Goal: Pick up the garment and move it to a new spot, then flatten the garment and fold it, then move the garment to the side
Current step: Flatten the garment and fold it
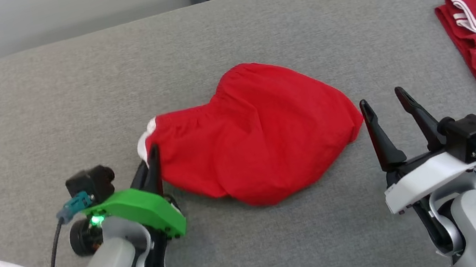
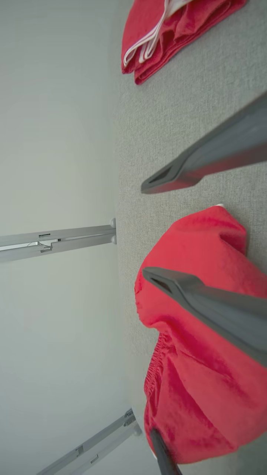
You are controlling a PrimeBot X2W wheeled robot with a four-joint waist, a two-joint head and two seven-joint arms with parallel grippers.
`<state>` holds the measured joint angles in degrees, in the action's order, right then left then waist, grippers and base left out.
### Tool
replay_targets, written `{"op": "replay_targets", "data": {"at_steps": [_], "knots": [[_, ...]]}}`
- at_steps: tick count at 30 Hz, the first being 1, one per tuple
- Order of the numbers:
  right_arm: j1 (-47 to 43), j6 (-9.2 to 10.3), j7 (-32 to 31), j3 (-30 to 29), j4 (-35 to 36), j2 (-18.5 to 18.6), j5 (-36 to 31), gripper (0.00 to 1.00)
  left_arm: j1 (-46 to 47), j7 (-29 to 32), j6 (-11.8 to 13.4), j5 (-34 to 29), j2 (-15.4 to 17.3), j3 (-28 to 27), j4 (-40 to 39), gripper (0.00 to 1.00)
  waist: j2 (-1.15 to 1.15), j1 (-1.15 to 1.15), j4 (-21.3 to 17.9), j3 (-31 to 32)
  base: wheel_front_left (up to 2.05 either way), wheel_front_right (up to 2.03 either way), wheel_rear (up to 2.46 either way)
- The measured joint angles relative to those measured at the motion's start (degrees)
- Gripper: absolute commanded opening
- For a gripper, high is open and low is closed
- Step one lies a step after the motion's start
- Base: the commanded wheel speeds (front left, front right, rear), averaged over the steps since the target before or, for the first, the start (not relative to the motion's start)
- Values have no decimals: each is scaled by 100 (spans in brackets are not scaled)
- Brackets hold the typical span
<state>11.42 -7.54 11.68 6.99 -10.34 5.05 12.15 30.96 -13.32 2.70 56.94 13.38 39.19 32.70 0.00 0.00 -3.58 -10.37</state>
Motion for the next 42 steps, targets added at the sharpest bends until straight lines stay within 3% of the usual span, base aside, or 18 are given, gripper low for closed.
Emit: {"op": "replay_targets", "data": {"at_steps": [1,2,3,10,16,25,30,42], "knots": [[-23,0,-8,-15,14,1,-12,100,-113,107,40,-5,62,52,7,0,0,0,65,9,0,0,0],[-33,0,-21,-30,19,3,-15,100,-187,227,77,8,97,94,2,34,0,0,114,17,0,0,0],[-37,0,-26,-42,29,4,-18,100,-259,380,129,-3,153,176,-12,100,0,0,173,29,0,0,0],[-66,1,-85,-41,103,-8,-27,100,-277,797,615,-171,486,285,-509,100,0,0,352,153,0,0,0],[-91,1,-99,52,87,-32,-29,100,321,1327,823,-209,710,209,-851,100,0,0,144,175,0,0,0],[-2,1,-56,204,-4,-46,-73,100,1407,2506,806,94,227,276,-360,100,0,0,-499,32,0,0,0],[118,0,11,322,-38,-83,-16,100,1854,3122,794,334,118,256,169,100,0,0,-921,-130,0,0,0],[233,1,214,341,-174,-171,90,100,2650,4332,898,265,513,461,1065,100,0,0,-1791,-655,0,0,0]]}}
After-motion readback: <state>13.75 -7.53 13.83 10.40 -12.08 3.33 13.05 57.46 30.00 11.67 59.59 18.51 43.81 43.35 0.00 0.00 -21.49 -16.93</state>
